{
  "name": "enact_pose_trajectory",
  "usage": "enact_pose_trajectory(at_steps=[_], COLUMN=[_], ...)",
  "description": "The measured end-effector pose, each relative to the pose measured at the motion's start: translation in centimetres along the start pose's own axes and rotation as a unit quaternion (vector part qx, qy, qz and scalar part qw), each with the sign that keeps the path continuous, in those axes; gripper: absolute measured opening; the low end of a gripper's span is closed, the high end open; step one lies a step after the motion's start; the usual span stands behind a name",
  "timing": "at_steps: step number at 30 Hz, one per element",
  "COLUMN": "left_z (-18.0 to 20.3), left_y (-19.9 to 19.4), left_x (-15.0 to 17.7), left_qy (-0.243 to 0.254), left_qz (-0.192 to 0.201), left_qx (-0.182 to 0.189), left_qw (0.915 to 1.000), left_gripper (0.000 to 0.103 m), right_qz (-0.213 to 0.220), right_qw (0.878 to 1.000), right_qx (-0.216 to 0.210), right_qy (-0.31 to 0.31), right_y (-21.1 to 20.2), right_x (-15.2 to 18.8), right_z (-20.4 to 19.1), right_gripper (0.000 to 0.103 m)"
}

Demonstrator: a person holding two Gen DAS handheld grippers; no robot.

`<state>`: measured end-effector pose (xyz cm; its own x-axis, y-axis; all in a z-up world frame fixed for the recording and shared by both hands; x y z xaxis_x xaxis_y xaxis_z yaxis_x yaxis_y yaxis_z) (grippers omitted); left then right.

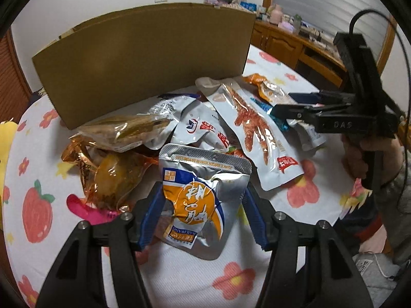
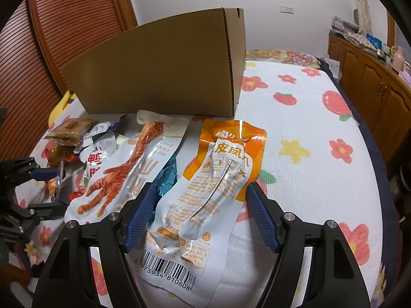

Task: Organize snacks
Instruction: 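Close the left tool on the silver pouch while the right tool grasps the orange-white pack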

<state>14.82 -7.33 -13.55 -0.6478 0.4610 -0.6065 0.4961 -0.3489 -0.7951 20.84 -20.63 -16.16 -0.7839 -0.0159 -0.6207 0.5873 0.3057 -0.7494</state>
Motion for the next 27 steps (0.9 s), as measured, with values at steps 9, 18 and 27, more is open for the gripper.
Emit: enact_pose_trajectory(at_steps=[9,18,27], left_z=[-0.5,-0.8,-1.1], left_y=[-2.0,-2.6,-3.6], left_x=[0.0,0.4,0.4], left_qy=[-0.042,-0.050,-0.058], left_qz=[0.053,0.066,0.075], left_qx=[0.000,-0.003,-0.005], left_qw=[0.9977,0.9965,0.9955], left_gripper=[0.060,0.060,0.060], right_qz=[-0.001,-0.008,-0.003], right_qw=[1.000,1.000,1.000], right_qx=[0.001,-0.007,-0.014], right_qy=[-0.001,-0.016,-0.001], right_y=[-0.1,-0.9,-2.1], right_x=[0.0,0.1,0.2], right_z=[0.0,-0.5,-0.3], right_gripper=[0.070,0.043,0.041])
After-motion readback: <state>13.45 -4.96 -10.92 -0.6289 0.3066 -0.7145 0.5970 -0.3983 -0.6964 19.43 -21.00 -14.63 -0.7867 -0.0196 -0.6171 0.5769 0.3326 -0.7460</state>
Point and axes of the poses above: each gripper's, at about its wrist camera, not at the fingertips, and y roughly the way its jaws point, z to its right, x to its underside, the point moved 7 cm from there along y, roughly the way its jaws point, and after that the axes turned 8 degrees about y, right-handed, at the moved point
